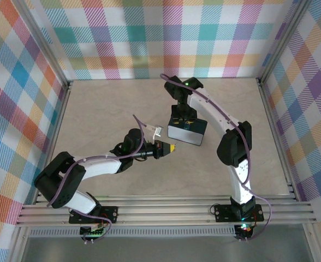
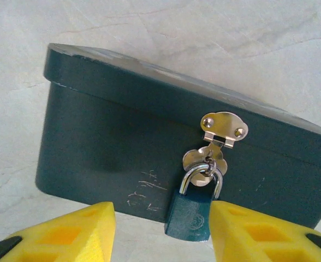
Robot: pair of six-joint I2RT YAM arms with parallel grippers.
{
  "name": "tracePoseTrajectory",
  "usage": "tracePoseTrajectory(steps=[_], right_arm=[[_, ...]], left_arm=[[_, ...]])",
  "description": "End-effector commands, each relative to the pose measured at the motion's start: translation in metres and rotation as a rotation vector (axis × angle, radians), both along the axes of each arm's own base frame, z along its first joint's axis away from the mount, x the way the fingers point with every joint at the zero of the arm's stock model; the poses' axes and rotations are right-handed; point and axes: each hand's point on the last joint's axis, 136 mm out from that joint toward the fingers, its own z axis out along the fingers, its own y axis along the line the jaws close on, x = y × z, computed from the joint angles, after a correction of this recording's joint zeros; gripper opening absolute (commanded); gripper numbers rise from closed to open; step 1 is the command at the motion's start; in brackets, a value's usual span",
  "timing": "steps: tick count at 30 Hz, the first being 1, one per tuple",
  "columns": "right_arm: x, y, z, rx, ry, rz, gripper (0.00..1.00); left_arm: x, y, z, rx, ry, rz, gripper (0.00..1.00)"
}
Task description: Unlock a padlock with a key
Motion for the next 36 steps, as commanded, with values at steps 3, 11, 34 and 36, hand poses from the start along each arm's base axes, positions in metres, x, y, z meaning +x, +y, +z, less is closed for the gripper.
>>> tracePoseTrajectory(steps=[3,11,34,36], right_arm=[[-0.011,-0.013,0.006,-0.030,0.040,-0.044,0.47],[-0.014,-0.022,0.005,-0.032,0.049,-0.083,0.47],[-0.036,-0.017,-0.033,0.046,0.194,-0.123,0.20],[-0.041,-0.016,-0.035,0.059,0.210,-0.129,0.10]], left_arm=[[0.004,0.006,0.011,0.018,-0.049,0.014,0.00],[0.002,0.007,0.008,0.025,-0.040,0.012,0.00],[-0.006,0.014,0.005,0.038,-0.036,0.009,0.00],[-0.008,0.015,0.003,0.042,-0.034,0.009,0.00]])
